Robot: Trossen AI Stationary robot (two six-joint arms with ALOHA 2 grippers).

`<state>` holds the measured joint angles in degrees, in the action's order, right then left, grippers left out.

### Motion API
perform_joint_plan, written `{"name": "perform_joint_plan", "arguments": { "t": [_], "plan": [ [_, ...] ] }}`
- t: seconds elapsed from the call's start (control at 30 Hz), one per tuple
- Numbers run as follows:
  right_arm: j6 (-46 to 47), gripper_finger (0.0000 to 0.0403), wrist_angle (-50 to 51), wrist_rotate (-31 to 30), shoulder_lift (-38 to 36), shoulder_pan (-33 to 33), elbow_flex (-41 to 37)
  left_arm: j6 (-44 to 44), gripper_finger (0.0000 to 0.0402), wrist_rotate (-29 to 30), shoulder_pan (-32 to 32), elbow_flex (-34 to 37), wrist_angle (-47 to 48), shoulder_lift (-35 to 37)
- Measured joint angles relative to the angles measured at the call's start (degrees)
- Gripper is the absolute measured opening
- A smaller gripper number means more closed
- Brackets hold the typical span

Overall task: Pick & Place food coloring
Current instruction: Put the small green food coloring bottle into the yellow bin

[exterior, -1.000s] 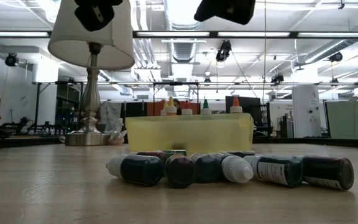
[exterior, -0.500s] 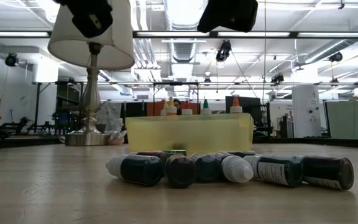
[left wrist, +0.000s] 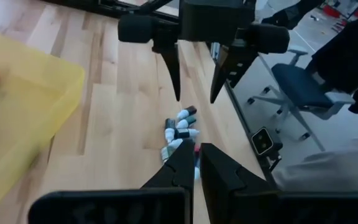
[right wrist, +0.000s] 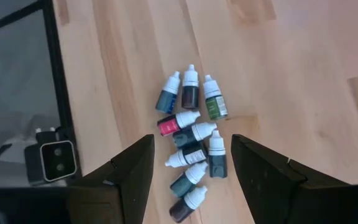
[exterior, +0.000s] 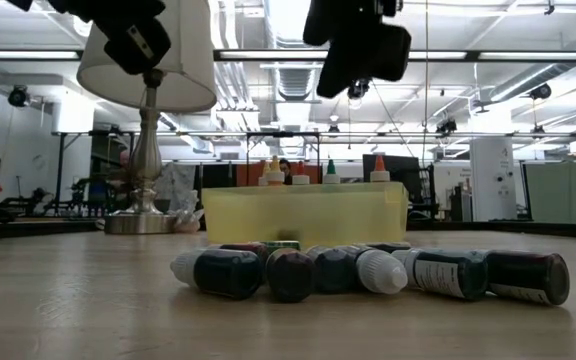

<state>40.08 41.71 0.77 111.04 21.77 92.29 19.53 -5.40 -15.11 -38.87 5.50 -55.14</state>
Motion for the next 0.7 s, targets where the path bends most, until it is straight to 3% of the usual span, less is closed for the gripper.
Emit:
{"name": "perform_joint_plan", "arguments": {
  "t": [0.4, 0.7],
  "plan": [
    [-1.32, 0.0205, -0.05, 8.28, 5.71, -1.43, 0.09, -0.37, 0.0000, 0.50, 0.01, 2.49, -0.66, 1.65],
    [-1.78, 0.0205, -0.02, 8.79, 9.43, -1.36, 0.13, -1.95, 0.0000, 0.68, 0.02, 2.49, -0.94, 1.62]
  ]
}}
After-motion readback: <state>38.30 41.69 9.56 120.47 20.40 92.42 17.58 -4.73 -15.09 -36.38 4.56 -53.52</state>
